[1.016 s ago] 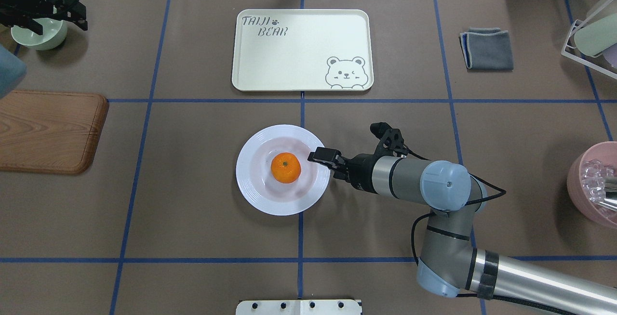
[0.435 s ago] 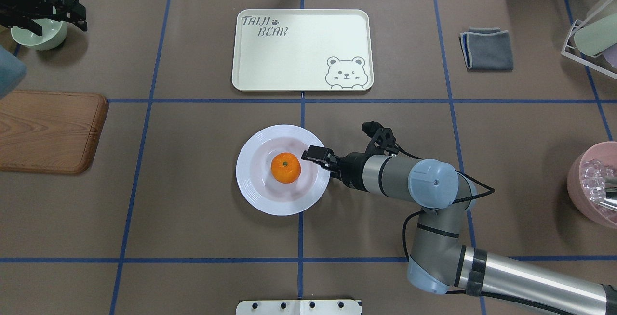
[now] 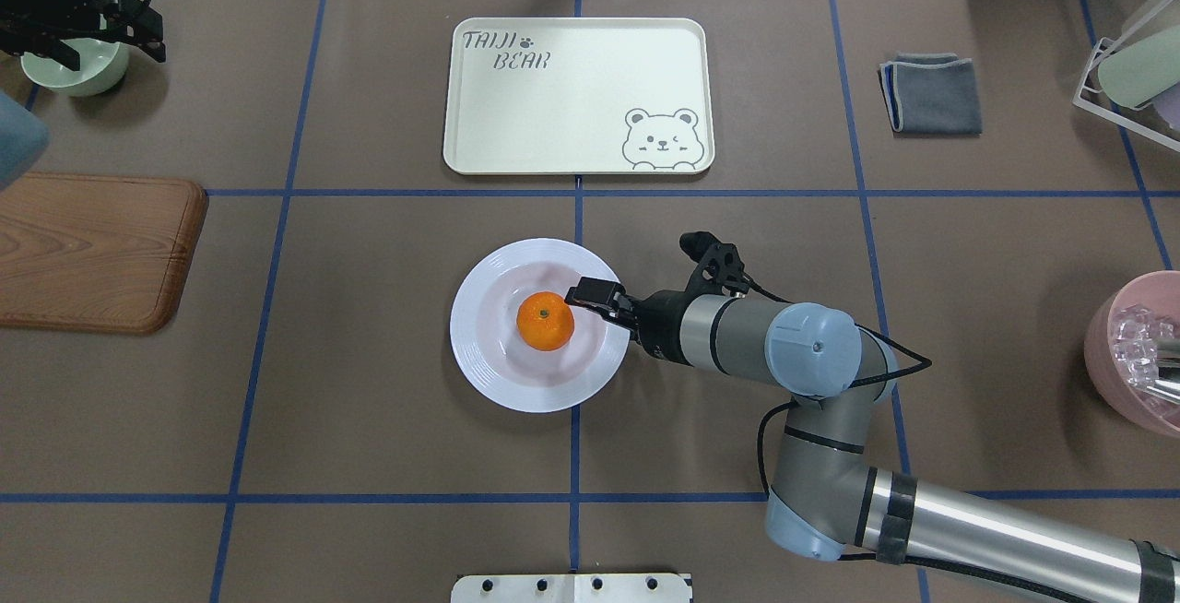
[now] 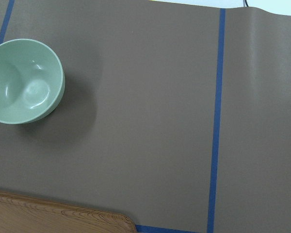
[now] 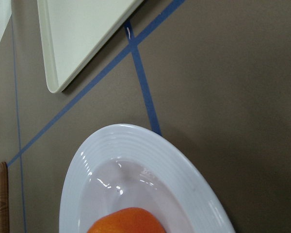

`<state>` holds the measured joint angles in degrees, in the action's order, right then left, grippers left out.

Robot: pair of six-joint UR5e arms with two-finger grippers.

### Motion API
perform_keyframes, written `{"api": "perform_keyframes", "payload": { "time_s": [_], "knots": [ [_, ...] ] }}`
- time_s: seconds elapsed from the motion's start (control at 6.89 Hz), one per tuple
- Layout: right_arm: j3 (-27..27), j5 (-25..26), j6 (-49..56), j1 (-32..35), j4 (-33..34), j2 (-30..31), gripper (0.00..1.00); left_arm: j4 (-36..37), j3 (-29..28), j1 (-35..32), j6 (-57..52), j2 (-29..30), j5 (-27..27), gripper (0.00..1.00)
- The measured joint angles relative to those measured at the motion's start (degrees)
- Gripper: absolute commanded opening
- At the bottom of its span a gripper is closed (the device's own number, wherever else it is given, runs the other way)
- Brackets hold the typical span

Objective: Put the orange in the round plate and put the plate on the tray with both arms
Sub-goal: 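Grip the white plate rim with the right gripper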

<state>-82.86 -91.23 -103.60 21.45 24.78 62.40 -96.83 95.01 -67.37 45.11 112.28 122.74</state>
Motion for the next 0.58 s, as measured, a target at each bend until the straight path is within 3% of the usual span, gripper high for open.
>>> {"api": "perform_keyframes", "payload": {
  "time_s": [0.15,0.29,0.44,0.58],
  "knots": [
    [0.5,0.0,-0.01,-0.05,0.0,-0.31,1.0,0.04,0.05,0.03,0.04,-0.03,0.08,0.99],
    [0.69,0.0,-0.04,-0.07,0.0,-0.48,0.93,0.04,0.05,0.07,0.05,-0.04,0.11,0.99],
    [0.72,0.0,-0.7,-0.09,0.01,-0.65,0.68,0.02,0.03,0.11,0.06,-0.04,0.13,0.99],
    [0.68,0.05,-2.04,-0.09,-0.02,-1.0,0.34,0.04,0.01,0.12,0.06,-0.05,0.13,0.99]
  ]
}}
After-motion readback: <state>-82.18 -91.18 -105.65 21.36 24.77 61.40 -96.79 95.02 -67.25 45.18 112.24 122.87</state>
